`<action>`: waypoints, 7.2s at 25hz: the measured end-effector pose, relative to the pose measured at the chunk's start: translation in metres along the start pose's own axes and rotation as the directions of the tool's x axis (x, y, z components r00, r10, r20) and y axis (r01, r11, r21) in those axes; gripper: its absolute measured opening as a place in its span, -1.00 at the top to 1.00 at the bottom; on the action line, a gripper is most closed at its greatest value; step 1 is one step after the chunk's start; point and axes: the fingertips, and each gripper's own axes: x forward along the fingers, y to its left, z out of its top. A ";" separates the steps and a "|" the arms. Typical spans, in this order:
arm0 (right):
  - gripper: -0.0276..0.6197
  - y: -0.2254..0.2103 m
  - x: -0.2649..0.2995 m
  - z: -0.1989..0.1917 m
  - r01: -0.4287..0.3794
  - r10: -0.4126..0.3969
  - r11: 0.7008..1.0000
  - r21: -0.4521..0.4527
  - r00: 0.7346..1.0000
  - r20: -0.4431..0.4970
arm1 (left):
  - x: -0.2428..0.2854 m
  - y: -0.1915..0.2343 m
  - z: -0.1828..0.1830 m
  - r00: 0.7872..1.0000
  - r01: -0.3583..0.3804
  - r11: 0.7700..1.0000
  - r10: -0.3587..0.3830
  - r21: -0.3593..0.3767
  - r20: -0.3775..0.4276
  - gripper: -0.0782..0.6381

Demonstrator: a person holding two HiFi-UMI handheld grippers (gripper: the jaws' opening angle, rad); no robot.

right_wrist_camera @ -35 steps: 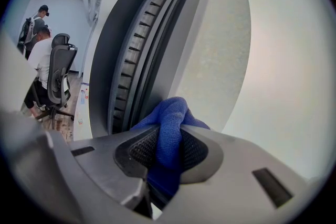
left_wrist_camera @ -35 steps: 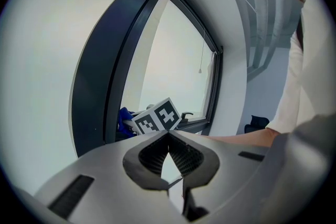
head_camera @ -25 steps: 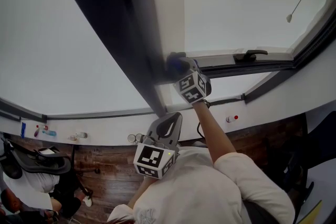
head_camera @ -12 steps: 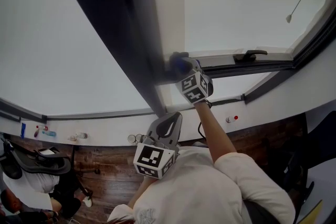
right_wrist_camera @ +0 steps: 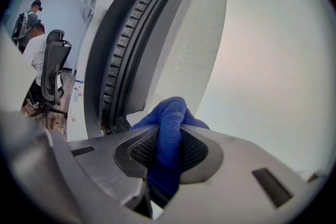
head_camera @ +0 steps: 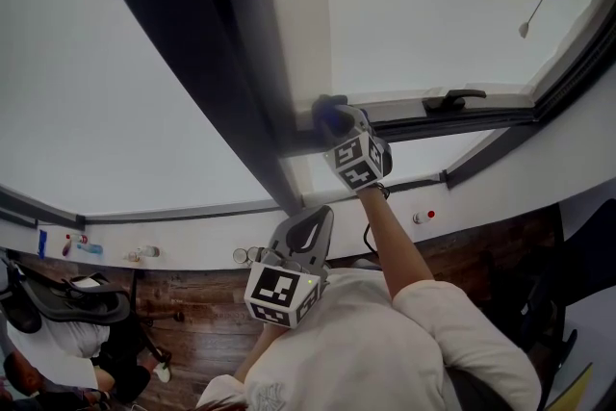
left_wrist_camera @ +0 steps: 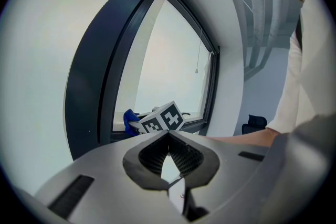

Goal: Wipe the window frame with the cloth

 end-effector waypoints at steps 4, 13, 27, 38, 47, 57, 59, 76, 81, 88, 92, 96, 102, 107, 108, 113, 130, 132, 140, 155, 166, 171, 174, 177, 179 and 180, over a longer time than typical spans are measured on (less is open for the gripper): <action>0.64 -0.006 -0.003 -0.004 0.009 -0.009 1.000 0.004 1.000 -0.001 | 0.003 -0.002 0.000 1.000 0.002 1.000 -0.002 0.002 0.000 0.76; 0.64 -0.017 -0.009 -0.010 0.018 -0.018 1.000 0.008 1.000 0.002 | 0.011 -0.010 0.001 1.000 0.004 1.000 -0.004 0.005 -0.001 0.76; 0.64 -0.040 -0.021 -0.027 0.003 -0.002 1.000 0.009 1.000 -0.014 | 0.032 -0.033 0.003 1.000 0.016 1.000 -0.016 -0.005 -0.006 0.76; 0.64 -0.053 -0.027 -0.037 0.002 -0.002 1.000 -0.003 1.000 -0.027 | 0.045 -0.045 0.008 0.999 0.033 0.999 -0.033 -0.006 0.005 0.76; 0.64 -0.067 -0.034 -0.046 0.031 -0.031 1.000 0.003 0.999 -0.034 | 0.055 -0.052 0.008 0.998 0.063 0.998 -0.063 0.003 -0.005 0.76; 0.64 -0.090 -0.046 -0.062 0.079 -0.078 0.997 0.020 0.996 -0.043 | 0.065 -0.061 0.008 0.996 0.087 0.996 -0.086 0.008 -0.010 0.76; 0.64 -0.093 -0.047 -0.064 0.081 -0.080 0.996 0.022 0.996 -0.042 | 0.067 -0.062 0.008 0.996 0.085 0.996 -0.085 0.008 -0.009 0.76; 0.64 -0.119 -0.060 -0.080 0.099 -0.098 0.995 0.028 0.994 -0.046 | 0.089 -0.071 0.014 0.994 0.107 0.994 -0.107 0.012 0.005 0.76; 0.64 -0.129 -0.064 -0.087 0.112 -0.111 0.993 0.034 0.993 -0.050 | 0.095 -0.075 0.014 0.993 0.116 0.993 -0.116 0.012 0.005 0.76; 0.64 -0.141 -0.069 -0.094 0.122 -0.120 0.992 0.041 0.992 -0.048 | 0.099 -0.077 0.014 0.993 0.116 0.993 -0.116 0.011 0.007 0.76; 0.64 -0.149 -0.073 -0.099 0.123 -0.121 0.991 0.045 0.992 -0.047 | 0.098 -0.078 0.014 0.994 0.113 0.994 -0.113 0.011 0.006 0.76; 0.62 -0.152 -0.075 -0.101 0.119 -0.117 0.992 0.045 0.992 -0.043 | 0.095 -0.073 0.014 0.995 0.097 0.995 -0.097 0.012 0.009 0.76; 0.62 -0.156 -0.077 -0.105 0.124 -0.120 0.987 0.103 0.992 -0.050 | 0.078 -0.059 0.007 0.999 0.034 0.999 -0.034 0.008 -0.005 0.76; 0.62 -0.155 -0.075 -0.099 0.135 -0.134 0.991 0.018 0.990 -0.041 | 0.062 -0.042 0.008 1.000 -0.023 1.000 0.023 -0.012 -0.003 0.76; 0.62 -0.155 -0.075 -0.099 0.136 -0.136 0.991 0.009 0.990 -0.038 | 0.058 -0.038 0.009 0.999 -0.035 0.999 0.035 -0.012 -0.002 0.76; 0.62 -0.145 -0.090 -0.074 0.123 -0.128 0.988 0.095 0.990 0.051 | 0.040 -0.019 0.004 0.996 -0.084 0.996 0.083 -0.022 -0.019 0.76; 0.61 0.066 -0.031 0.006 -0.135 0.142 0.988 -0.081 0.986 0.085 | -0.051 0.035 -0.017 0.976 -0.217 0.975 0.215 -0.056 -0.033 0.76; 0.61 0.073 -0.018 0.002 -0.122 0.129 0.986 -0.117 0.990 0.052 | -0.059 0.044 -0.018 0.974 -0.226 0.973 0.225 -0.054 -0.033 0.76; 0.61 0.080 -0.010 -0.003 -0.046 0.057 0.970 -0.238 0.998 0.039 | -0.069 0.056 -0.016 0.976 -0.220 0.973 0.220 -0.067 -0.011 0.76; 0.61 0.075 -0.016 -0.010 -0.045 0.055 0.980 -0.192 0.998 0.044 | -0.055 0.043 -0.011 0.990 -0.141 0.989 0.141 -0.046 0.001 0.76; 0.61 0.053 -0.027 -0.022 -0.006 0.011 0.986 -0.165 0.999 0.032 | -0.046 0.033 -0.011 0.994 -0.112 0.993 0.112 -0.039 -0.004 0.76; 0.61 0.046 -0.030 -0.026 -0.009 0.014 0.989 -0.150 0.999 0.032 | -0.042 0.029 -0.014 0.995 -0.098 0.995 0.098 -0.036 -0.014 0.76; 0.61 0.045 -0.031 -0.028 -0.023 0.028 0.990 -0.138 0.999 0.035 | -0.037 0.025 -0.013 0.996 -0.085 0.996 0.085 -0.032 -0.016 0.76; 0.61 0.043 -0.032 -0.028 -0.030 0.035 0.994 -0.109 0.998 0.045 | -0.033 0.020 -0.012 0.997 -0.070 0.997 0.070 -0.028 -0.014 0.76; 0.61 0.040 -0.033 -0.030 -0.026 0.030 0.995 -0.097 0.999 0.043 | -0.031 0.018 -0.011 0.998 -0.062 0.998 0.062 -0.025 -0.015 0.76; 0.61 0.038 -0.034 -0.031 -0.021 0.025 0.996 -0.091 0.999 0.042 | -0.031 0.017 -0.011 0.998 -0.060 0.998 0.059 -0.024 -0.016 0.76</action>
